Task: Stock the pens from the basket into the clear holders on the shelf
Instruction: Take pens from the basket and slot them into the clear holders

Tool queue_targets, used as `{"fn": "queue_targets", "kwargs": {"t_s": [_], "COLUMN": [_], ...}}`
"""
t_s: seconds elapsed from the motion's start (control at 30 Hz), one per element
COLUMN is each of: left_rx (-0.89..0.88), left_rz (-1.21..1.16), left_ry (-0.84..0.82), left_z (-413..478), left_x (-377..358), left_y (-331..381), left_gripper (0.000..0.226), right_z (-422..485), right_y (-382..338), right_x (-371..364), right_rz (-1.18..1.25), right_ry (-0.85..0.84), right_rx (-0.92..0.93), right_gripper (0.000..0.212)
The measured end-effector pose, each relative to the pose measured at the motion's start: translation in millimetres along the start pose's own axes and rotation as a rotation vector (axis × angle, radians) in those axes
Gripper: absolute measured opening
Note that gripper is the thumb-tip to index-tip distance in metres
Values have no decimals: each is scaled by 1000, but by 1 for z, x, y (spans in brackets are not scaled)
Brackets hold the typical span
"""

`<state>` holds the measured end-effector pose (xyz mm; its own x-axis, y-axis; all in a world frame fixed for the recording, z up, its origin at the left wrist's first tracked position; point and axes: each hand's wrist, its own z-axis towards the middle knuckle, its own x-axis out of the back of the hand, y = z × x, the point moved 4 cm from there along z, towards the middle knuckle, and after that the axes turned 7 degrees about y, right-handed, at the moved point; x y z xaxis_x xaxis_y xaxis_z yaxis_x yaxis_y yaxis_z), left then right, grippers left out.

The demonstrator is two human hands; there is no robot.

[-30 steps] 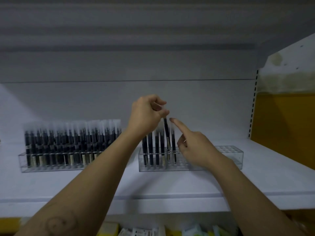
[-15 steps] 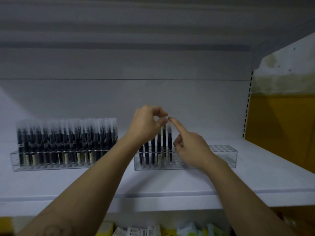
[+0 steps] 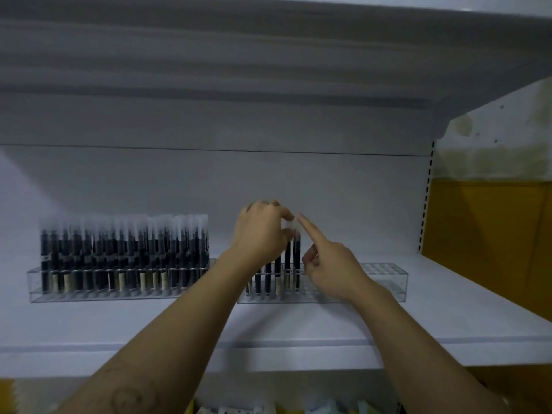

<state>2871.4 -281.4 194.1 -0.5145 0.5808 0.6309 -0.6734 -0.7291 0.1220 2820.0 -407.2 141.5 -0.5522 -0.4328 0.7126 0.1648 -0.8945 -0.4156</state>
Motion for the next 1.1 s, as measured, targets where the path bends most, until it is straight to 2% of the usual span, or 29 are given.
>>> {"fn": "queue_targets", "kwargs": {"t_s": [0.17, 0.37, 0.57, 0.67, 0.77, 0.83, 0.97, 1.1], "left_rx": [4, -56, -45, -28, 28, 74, 177, 353], "left_rz": [0, 5, 31, 87, 119, 127, 125, 100], "left_ry": [21, 115, 131, 163, 119, 54, -142, -435], "left_z": [-20, -81, -159, -207, -259, -294, -365, -434], "left_x": [26, 52, 55, 52, 41, 29, -12, -58], "left_y": [-8, -8, -17, -26, -38, -46, -62, -76], "left_gripper": [56, 46, 44, 41, 39, 39, 43, 50], "right_z": [-25, -72, -120, -154, -194, -219, -273, -320], "right_y": [4, -18, -54, -68, -69, -61, -31, 0], "right_x": [-4, -2, -23, -45, -78, -108, -186, -253], "right_rz": [271, 223, 91, 9, 47, 72, 104, 64], "right_ry": [76, 272, 251, 341, 370, 300, -89, -402], "right_rx": [-95, -16, 108, 216, 253, 207, 15, -117], "right_gripper": [91, 68, 57, 48, 39, 36, 47, 58]}}
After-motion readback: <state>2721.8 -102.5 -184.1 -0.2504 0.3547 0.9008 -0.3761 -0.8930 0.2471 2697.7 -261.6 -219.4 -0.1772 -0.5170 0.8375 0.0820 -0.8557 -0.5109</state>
